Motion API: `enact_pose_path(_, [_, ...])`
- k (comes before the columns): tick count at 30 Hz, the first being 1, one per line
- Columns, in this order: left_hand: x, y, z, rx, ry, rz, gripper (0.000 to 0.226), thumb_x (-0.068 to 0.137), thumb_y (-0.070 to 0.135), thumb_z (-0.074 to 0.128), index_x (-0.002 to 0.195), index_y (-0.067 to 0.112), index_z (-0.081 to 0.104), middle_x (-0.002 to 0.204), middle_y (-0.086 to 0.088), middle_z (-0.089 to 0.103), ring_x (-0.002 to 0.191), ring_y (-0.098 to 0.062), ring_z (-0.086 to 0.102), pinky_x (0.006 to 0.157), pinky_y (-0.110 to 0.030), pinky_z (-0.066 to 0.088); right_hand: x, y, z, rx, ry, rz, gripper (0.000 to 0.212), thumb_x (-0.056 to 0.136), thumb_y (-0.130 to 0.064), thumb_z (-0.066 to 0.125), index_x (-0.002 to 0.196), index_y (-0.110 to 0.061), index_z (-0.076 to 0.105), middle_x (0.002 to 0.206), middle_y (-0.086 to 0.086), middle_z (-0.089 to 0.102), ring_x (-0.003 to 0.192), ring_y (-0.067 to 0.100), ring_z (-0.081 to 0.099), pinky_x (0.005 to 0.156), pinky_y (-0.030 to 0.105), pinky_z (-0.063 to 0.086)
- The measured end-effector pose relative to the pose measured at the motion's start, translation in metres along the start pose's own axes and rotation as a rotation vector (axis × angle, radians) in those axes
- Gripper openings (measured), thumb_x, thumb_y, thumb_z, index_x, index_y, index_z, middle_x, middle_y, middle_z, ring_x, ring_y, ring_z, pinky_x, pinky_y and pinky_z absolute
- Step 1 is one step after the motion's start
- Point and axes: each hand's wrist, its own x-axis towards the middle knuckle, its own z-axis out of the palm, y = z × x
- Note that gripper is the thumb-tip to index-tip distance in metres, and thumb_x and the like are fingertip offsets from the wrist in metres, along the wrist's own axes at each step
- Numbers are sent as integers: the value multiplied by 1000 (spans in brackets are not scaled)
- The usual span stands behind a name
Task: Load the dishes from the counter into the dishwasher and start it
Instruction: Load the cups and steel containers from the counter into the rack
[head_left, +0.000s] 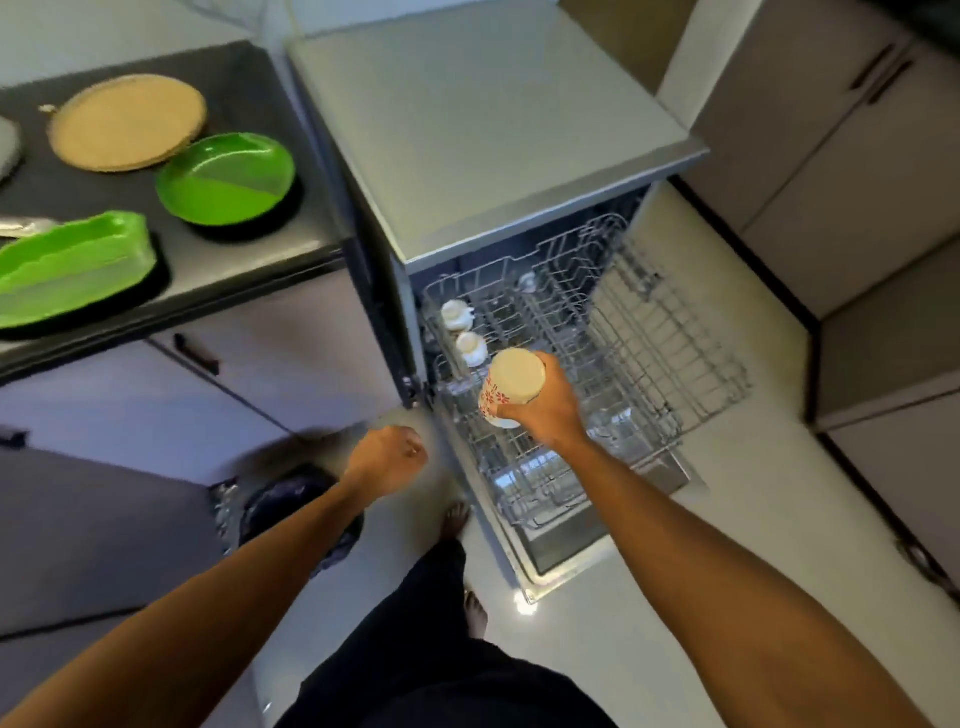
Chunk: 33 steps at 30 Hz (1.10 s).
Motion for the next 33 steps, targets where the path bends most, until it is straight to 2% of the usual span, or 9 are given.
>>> enact_pose_path(4, [42, 34, 4, -108, -15, 84, 5, 91, 23, 61, 89, 28, 62, 87, 6, 61, 79, -13, 54, 74, -23, 41, 20, 23, -18, -34, 76, 146, 104, 55, -25, 97, 139, -30, 37, 131, 3, 55, 122, 28, 51, 100, 47, 50])
enact_pose_path(6, [69, 48, 6, -191, -3, 51, 15, 91, 22, 64, 106, 23, 65, 95, 2, 63, 85, -13, 54, 78, -22, 40, 37, 30, -23, -67, 77, 186, 104, 56, -25, 97, 140, -29, 35, 133, 5, 55, 123, 30, 51, 101, 50, 49])
enact_pose_path(8, [96, 56, 8, -256, -5, -5, 28, 91, 24, 66, 117, 13, 64, 97, -4, 66, 89, -16, 59, 77, -24, 42, 53, 33, -22, -113, 65, 184, 104, 57, -25, 97, 141, -28, 35, 133, 6, 55, 122, 29, 52, 101, 50, 49])
enact_pose_path(11, [129, 64, 9, -351, -30, -110, 36, 91, 28, 66, 120, 9, 56, 90, 1, 60, 86, -17, 59, 69, -26, 43, 76, 33, -16, -207, 2, 144, 99, 60, -23, 95, 139, -29, 35, 134, 6, 55, 123, 30, 52, 99, 51, 50])
enact_pose_path(16, [174, 65, 4, -548, -67, -222, 55, 87, 29, 71, 135, 17, 47, 100, -7, 63, 105, -32, 64, 93, -49, 53, 113, 34, 9, -324, -135, 98, 97, 68, -15, 90, 142, -31, 30, 138, 9, 55, 123, 35, 54, 96, 50, 51])
enact_pose_path(20, [207, 57, 11, -580, -85, -257, 38, 87, 28, 70, 121, 17, 58, 106, -10, 69, 102, -28, 67, 91, -44, 56, 138, 42, 33, -349, -191, 92, 98, 66, -11, 88, 138, -37, 27, 134, 7, 56, 118, 35, 58, 90, 49, 54])
enact_pose_path(24, [224, 53, 20, -578, -54, -229, 9, 87, 26, 71, 89, 18, 69, 91, -11, 73, 92, -30, 71, 82, -38, 56, 151, 58, 49, -418, -251, 14, 93, 67, -4, 81, 138, -33, 29, 136, 6, 50, 114, 36, 59, 85, 46, 55])
enact_pose_path(28, [234, 46, 31, -589, -6, -234, 29, 76, 44, 72, 69, 16, 64, 69, -6, 68, 71, -25, 68, 74, -45, 57, 162, 75, 61, -478, -292, -73, 91, 66, -5, 82, 141, -21, 34, 141, 6, 39, 114, 36, 58, 83, 44, 55])
enact_pose_path(33, [234, 47, 37, -599, 61, -217, 36, 75, 46, 66, 72, 10, 65, 65, -12, 67, 67, -29, 67, 67, -46, 57, 169, 81, 68, -443, -279, -122, 97, 63, -5, 83, 135, -36, 26, 139, 4, 40, 116, 35, 56, 86, 49, 56])
